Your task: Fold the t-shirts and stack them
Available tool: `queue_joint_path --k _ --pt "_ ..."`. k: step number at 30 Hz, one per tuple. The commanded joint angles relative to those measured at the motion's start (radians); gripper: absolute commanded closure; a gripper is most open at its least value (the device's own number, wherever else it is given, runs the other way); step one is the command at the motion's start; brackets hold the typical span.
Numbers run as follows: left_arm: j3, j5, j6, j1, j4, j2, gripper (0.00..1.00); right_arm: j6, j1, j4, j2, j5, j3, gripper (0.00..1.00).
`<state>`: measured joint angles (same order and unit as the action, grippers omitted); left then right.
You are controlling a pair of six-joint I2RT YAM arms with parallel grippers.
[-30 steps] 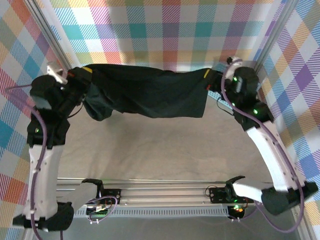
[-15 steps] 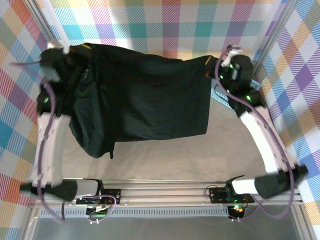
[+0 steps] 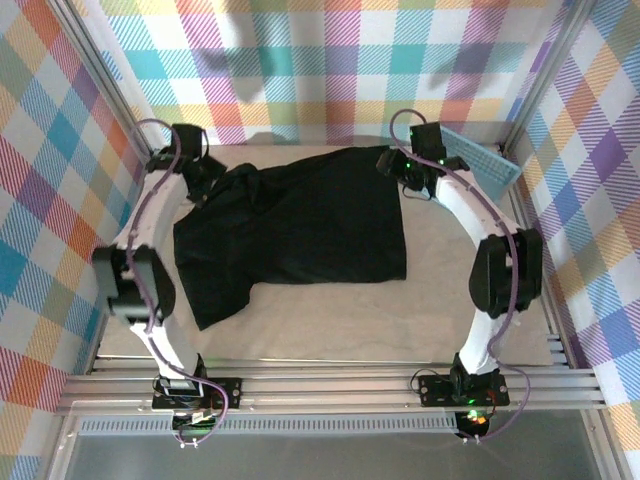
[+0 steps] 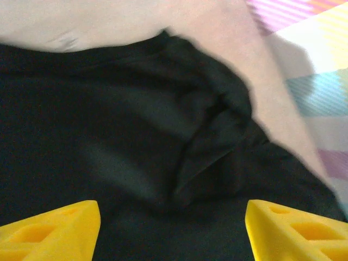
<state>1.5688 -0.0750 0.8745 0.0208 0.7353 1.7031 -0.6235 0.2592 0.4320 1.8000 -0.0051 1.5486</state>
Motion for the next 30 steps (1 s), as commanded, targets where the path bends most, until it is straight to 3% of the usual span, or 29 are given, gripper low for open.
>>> queue_joint_path --k 1,5,8,12,17,21,24,30 --pt "-0.225 -0.091 0.033 -0.011 0.153 -0.187 0.33 -0.098 0.045 0.004 -0.134 -0.012 -0.15 0.42" --pt "-0.499 -0.104 0.075 -0.032 0.208 -0.36 0.4 -0.135 0.121 0.025 -0.2 -0.022 -0.316 0.45" --pt "-0.604 -0.084 0.076 -0.048 0.21 -0.437 0.43 -0.165 0.149 0.001 -0.182 -0.089 -0.4 0.54" --pt "-0.637 -0.033 0.065 -0.059 0.196 -0.426 0.44 -0.131 0.158 0.002 -0.076 -0.14 -0.371 0.59" --pt "-0.608 0.019 0.051 -0.058 0.17 -0.387 0.44 -0.121 0.136 0.094 -0.026 -0.051 -0.329 0.64" --pt "-0.596 0.07 0.032 -0.049 0.154 -0.362 0.45 -0.143 0.113 0.184 -0.127 0.061 -0.387 0.58" --pt "-0.601 0.103 0.015 -0.028 0.135 -0.354 0.46 -0.132 0.053 0.143 -0.211 0.057 -0.502 0.55" --pt "-0.634 0.225 -0.032 0.022 0.002 -0.377 0.44 0.067 -0.108 -0.048 -0.166 -0.236 -0.589 0.43"
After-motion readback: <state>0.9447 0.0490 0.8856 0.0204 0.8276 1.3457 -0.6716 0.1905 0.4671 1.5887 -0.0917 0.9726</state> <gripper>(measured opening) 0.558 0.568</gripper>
